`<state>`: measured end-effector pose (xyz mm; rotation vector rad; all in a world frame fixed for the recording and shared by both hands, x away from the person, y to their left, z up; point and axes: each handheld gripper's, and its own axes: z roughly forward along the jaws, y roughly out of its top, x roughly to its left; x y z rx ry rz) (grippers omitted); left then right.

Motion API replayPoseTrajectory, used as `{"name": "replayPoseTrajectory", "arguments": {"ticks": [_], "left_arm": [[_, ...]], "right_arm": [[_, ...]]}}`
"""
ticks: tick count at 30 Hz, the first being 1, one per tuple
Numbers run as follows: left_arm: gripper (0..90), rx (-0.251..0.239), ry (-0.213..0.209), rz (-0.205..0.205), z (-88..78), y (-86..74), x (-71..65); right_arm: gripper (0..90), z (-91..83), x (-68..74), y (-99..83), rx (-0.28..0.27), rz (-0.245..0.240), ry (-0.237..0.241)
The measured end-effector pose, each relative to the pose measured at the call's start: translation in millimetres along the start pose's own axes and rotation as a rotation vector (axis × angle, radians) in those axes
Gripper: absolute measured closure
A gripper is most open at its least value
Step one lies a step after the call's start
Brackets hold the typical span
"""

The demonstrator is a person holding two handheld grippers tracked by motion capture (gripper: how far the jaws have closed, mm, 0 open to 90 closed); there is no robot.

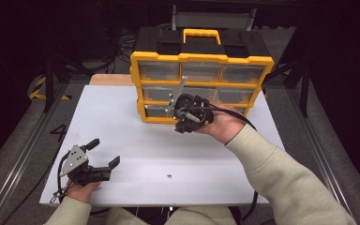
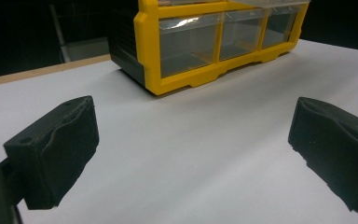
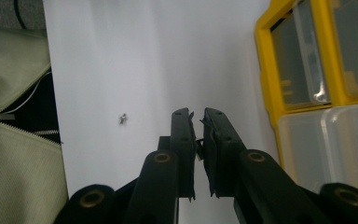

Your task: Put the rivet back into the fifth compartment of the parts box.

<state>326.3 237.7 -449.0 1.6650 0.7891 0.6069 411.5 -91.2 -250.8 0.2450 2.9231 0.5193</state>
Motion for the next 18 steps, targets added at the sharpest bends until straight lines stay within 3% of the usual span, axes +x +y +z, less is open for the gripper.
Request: {"name": "replayPoseTrajectory", "arguments": {"ticks": [14, 18], "left_arm": [[2.6, 0.002, 0.001, 0.001, 0.1, 0.0, 0.4], [2.5, 0.006, 0.000, 0.003, 0.0, 0.1, 0.8]], "right_arm": [[82.7, -23.3, -34.5, 7.8, -0.023, 0.071, -0.057], [82.7, -27.4, -46.0, 8.1, -0.025, 0.110, -0.078]]}}
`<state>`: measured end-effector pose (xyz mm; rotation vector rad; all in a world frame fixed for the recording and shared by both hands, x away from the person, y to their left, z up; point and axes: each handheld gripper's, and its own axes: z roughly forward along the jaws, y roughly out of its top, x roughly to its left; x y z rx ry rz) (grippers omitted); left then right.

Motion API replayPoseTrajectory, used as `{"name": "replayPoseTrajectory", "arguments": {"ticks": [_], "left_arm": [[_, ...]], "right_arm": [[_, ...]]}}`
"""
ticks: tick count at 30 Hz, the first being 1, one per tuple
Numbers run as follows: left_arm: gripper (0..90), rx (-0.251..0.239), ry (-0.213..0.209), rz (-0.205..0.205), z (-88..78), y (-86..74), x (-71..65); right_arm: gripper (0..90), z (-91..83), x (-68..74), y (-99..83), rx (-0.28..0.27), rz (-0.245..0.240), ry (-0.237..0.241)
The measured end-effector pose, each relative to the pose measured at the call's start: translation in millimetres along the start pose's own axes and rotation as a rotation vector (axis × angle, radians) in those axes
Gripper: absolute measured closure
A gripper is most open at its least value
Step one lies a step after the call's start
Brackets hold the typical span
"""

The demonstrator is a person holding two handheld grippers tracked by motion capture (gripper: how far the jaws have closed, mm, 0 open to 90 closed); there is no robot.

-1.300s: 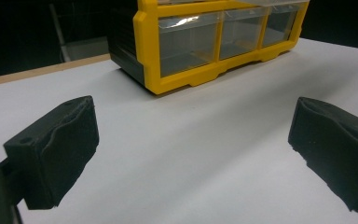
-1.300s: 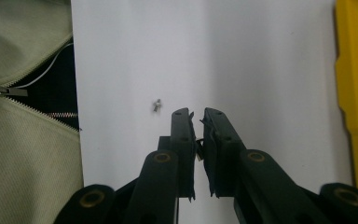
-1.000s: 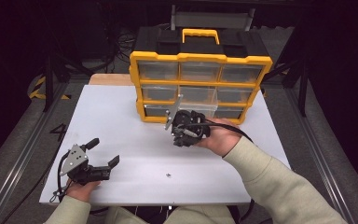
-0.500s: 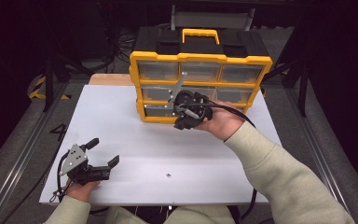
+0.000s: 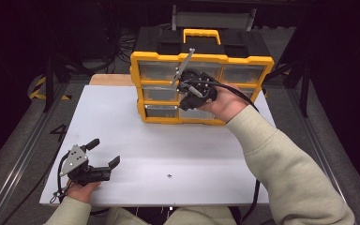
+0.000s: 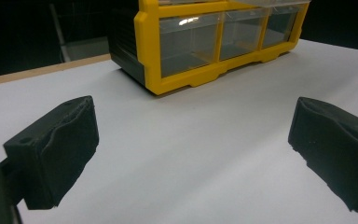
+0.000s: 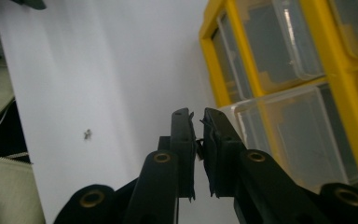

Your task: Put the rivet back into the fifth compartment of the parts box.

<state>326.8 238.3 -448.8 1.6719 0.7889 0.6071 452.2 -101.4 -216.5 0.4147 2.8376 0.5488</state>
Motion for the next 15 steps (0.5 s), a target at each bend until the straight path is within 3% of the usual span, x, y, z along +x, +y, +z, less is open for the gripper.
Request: {"name": "replayPoseTrajectory", "arguments": {"ticks": [7, 15], "left_arm": [[2.5, 0.000, -0.001, -0.003, 0.0, -0.1, -0.2], [2.6, 0.000, -0.002, -0.003, 0.2, -0.2, -0.1]], "right_arm": [[82.7, 2.9, -21.4, 0.1, 0.024, 0.056, -0.036], [82.7, 11.4, -40.6, -1.0, 0.035, 0.104, -0.044]]}}
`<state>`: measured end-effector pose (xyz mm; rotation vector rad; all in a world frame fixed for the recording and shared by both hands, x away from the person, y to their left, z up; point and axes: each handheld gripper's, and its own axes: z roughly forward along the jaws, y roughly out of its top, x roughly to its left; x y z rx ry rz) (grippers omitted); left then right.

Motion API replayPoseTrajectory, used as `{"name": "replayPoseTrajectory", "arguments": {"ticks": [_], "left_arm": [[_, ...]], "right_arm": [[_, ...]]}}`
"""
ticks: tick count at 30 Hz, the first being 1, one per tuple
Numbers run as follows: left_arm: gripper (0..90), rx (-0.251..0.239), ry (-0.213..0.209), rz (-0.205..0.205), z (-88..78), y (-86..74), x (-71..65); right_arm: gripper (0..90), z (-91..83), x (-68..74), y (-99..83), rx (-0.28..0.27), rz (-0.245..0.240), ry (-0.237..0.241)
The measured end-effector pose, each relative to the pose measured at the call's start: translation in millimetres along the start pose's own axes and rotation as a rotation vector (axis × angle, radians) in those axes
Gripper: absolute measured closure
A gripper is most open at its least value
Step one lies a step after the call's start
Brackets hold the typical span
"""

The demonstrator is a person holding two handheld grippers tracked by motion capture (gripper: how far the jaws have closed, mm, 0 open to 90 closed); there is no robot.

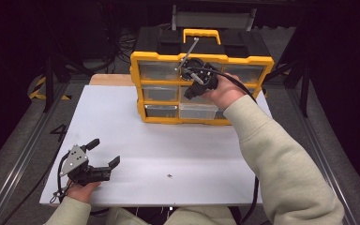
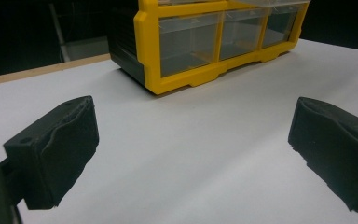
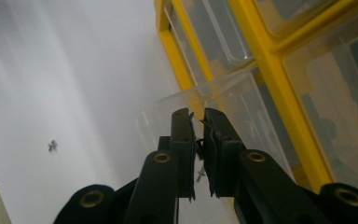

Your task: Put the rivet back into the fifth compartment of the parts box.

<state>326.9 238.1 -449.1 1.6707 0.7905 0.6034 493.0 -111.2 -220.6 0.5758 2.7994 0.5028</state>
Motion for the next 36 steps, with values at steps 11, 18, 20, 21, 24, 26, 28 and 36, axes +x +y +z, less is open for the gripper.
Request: {"name": "replayPoseTrajectory", "arguments": {"ticks": [11, 18, 20, 21, 24, 26, 28, 36], "left_arm": [[2.6, -0.001, 0.000, -0.002, -0.3, 0.0, -0.2], [2.6, -0.001, -0.001, 0.000, -0.2, 0.0, 0.4], [2.6, 0.000, -0.002, 0.003, -0.1, 0.1, 0.3], [2.6, -0.001, -0.002, 0.000, -0.2, 0.1, 0.0], [2.6, -0.001, -0.002, 0.002, -0.3, 0.1, 0.5], [2.6, -0.001, -0.002, -0.001, 0.0, 0.0, 0.3], [2.6, -0.001, -0.002, -0.004, 0.1, -0.1, 0.0], [2.6, 0.000, 0.000, -0.002, -0.2, -0.2, 0.7]], "right_arm": [[82.7, 22.0, -11.7, 1.0, 0.042, -0.014, 0.002], [82.7, 36.9, -15.1, -1.2, 0.070, -0.020, 0.030], [82.7, 40.7, -15.9, -2.1, 0.079, -0.021, 0.034], [82.7, 42.7, -16.4, -2.6, 0.083, -0.024, 0.031], [82.7, 47.6, -18.0, -3.3, 0.094, -0.023, 0.049], [82.7, 50.3, -18.4, -3.0, 0.103, -0.023, 0.051], [82.7, 52.6, -18.8, -2.5, 0.105, -0.028, 0.059], [82.6, 62.0, -21.6, -1.9, 0.125, -0.061, 0.085]]}}
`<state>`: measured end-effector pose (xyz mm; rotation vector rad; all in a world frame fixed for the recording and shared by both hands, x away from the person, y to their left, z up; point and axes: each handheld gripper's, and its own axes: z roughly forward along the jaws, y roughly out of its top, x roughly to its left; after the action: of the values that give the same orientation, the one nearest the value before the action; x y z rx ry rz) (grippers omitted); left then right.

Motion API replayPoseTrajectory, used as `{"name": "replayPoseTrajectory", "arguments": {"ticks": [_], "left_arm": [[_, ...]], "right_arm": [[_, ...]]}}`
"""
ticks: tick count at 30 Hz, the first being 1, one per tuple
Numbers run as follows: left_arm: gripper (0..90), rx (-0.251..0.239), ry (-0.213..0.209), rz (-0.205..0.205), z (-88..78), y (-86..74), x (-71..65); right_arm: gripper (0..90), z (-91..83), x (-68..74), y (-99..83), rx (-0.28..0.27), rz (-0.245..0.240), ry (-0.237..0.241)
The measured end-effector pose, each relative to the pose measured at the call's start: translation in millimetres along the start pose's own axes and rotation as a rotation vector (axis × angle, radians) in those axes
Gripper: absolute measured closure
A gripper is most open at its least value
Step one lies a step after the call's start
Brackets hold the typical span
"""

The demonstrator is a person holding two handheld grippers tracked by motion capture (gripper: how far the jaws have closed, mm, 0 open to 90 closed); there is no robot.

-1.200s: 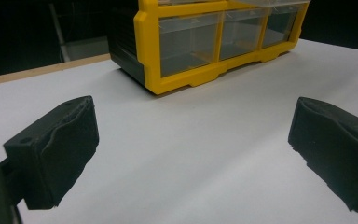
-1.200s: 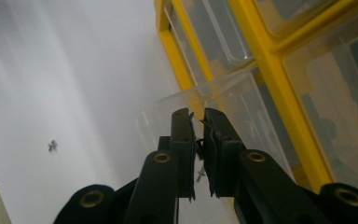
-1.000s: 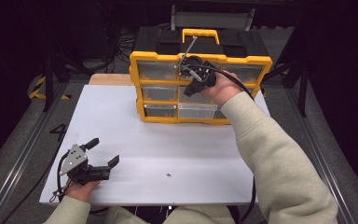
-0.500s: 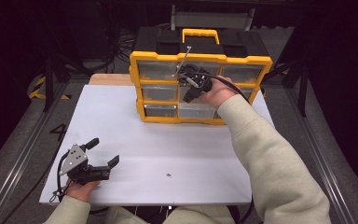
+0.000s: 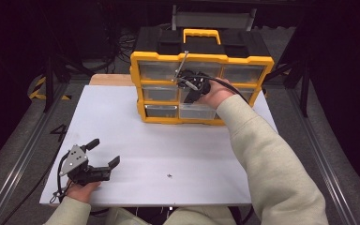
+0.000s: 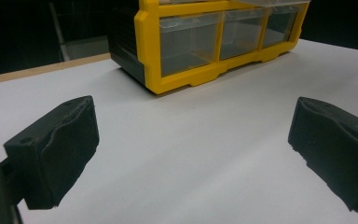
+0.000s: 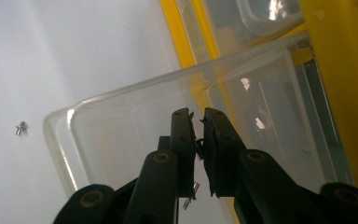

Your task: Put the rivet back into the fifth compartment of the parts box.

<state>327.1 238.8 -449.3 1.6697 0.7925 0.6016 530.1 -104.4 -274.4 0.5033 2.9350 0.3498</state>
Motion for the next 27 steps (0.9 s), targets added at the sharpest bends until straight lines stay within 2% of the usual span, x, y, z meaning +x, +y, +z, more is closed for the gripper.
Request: {"name": "replayPoseTrajectory", "arguments": {"ticks": [1, 6, 8, 16, 20, 24, 27], "left_arm": [[2.6, -0.002, 0.000, -0.001, 0.2, -0.1, 0.0], [2.8, 0.005, -0.001, -0.005, 0.4, -0.2, 0.0], [2.9, 0.005, 0.001, -0.008, 0.7, -0.5, 0.3], [2.9, 0.007, 0.001, -0.010, 0.3, -0.5, 0.9], [2.9, 0.007, 0.000, -0.011, 0.6, -0.5, 1.0], [2.9, 0.008, 0.000, -0.006, 0.9, -0.4, 1.0], [2.9, 0.008, 0.001, -0.006, 0.8, -0.4, 1.0]], "right_arm": [[82.5, 0.8, 0.2, 0.3, 0.010, 0.010, 0.001], [82.5, 2.2, -0.5, 0.8, 0.004, -0.003, 0.001], [82.5, 2.3, -0.3, 0.9, 0.012, -0.001, -0.015], [82.1, 2.4, -1.0, 0.5, 0.008, -0.012, 0.000], [73.7, 0.8, -1.3, -0.2, -0.006, -0.014, -0.009], [73.9, -5.6, -0.1, -3.0, -0.020, -0.025, -0.024], [71.8, -17.7, 3.0, -6.1, -0.056, -0.017, -0.036]]}}
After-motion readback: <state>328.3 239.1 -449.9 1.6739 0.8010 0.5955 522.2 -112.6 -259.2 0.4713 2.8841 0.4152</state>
